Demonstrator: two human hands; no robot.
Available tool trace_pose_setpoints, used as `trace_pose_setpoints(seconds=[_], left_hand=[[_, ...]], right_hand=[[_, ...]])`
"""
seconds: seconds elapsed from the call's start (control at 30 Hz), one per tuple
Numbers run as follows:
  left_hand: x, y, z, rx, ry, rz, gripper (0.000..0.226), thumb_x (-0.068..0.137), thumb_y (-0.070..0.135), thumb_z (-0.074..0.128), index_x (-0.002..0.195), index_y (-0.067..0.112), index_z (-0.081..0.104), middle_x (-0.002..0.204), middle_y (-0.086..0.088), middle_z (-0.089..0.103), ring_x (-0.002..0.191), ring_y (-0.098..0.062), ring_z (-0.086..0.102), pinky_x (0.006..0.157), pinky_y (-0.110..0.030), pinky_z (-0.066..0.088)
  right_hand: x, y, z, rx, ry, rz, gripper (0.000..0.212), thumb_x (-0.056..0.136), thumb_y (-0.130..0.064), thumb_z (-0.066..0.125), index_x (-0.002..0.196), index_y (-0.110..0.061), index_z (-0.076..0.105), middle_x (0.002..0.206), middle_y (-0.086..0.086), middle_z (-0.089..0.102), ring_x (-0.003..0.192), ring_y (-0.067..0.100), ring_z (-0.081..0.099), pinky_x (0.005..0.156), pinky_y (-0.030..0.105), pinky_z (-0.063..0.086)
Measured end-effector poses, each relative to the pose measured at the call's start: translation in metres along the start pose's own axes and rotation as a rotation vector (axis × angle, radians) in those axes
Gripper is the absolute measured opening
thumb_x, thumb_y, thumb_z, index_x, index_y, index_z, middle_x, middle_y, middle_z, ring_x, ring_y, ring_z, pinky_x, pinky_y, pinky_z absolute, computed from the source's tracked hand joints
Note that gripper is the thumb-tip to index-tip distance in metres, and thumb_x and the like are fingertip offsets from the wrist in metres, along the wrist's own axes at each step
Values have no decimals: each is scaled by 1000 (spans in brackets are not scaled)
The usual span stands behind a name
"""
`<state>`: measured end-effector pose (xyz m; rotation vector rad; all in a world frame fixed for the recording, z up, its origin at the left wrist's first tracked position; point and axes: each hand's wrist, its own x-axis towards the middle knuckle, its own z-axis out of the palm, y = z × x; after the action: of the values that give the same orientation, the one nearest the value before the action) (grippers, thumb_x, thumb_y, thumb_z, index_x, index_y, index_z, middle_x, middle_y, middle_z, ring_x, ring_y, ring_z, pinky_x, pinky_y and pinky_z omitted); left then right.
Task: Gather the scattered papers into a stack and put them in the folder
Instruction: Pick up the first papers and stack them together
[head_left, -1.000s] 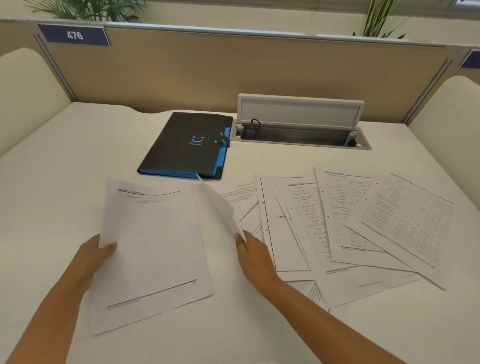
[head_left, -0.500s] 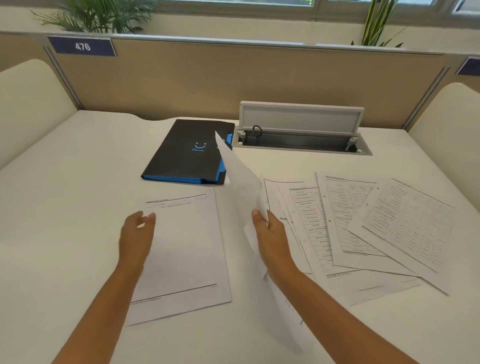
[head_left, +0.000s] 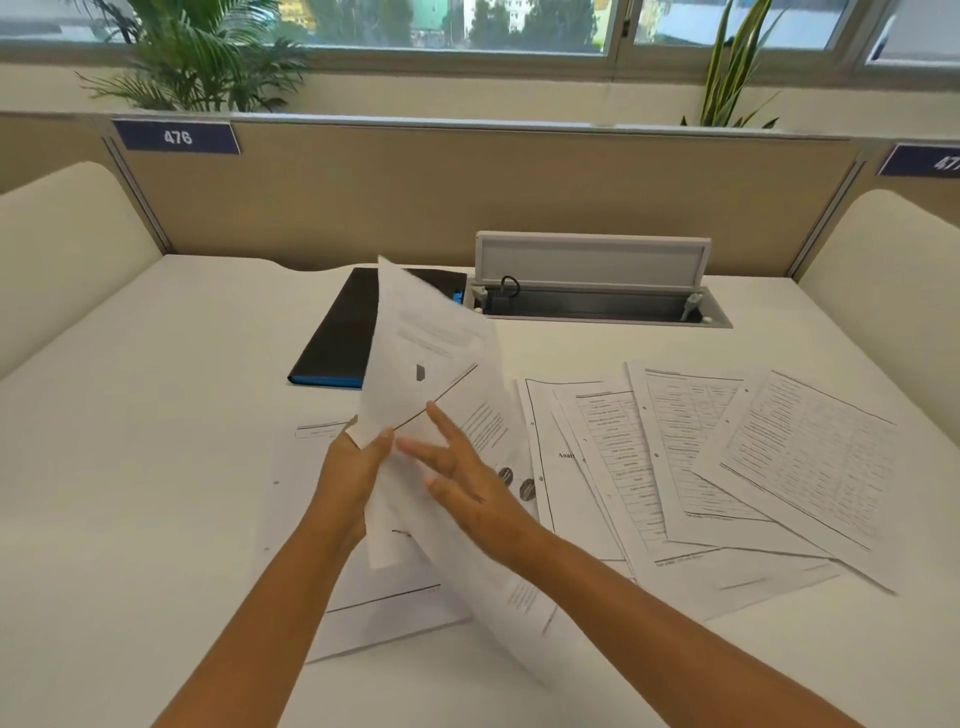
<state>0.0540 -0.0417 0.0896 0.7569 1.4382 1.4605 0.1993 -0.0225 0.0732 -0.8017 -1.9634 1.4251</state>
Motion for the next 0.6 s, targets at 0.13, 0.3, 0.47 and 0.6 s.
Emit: trace_pose_setpoints(seconds=[0.13, 0.3, 0.47, 0.6], left_hand=[[13, 17, -16, 31, -2, 137, 17, 87, 22, 55, 99, 33, 58, 98, 3, 66, 89, -19, 64, 67, -31, 55], [23, 50, -24, 2, -81, 260, 23, 76, 40, 59, 99, 35, 63, 89, 11, 73, 81, -13, 70, 58, -23, 56], [25, 62, 4, -80, -96, 324, 27, 86, 39, 52, 110, 28, 61, 95, 8, 72, 85, -14, 70, 63, -27, 58], [18, 72, 28, -120, -77, 419, 37, 93, 31, 45, 124, 11, 51, 102, 0, 66, 96, -19, 65, 77, -33, 57]], right_hand=[[-1, 2, -41, -7, 333, -31, 47, 90, -32, 53, 132, -41, 33, 126, -20, 52, 116, -5, 50, 85, 11, 46], [5, 8, -88, -171, 531, 141, 74, 80, -39, 65, 141, -30, 24, 149, -3, 33, 133, 13, 34, 104, 35, 31], [8, -1, -106, 28, 452, 154, 40, 78, -39, 66, 116, -30, 55, 117, -5, 66, 105, 17, 65, 93, 51, 50], [6, -14, -105, 185, 578, 14, 10, 86, -21, 61, 94, -26, 65, 97, -2, 72, 88, 19, 70, 80, 44, 58]])
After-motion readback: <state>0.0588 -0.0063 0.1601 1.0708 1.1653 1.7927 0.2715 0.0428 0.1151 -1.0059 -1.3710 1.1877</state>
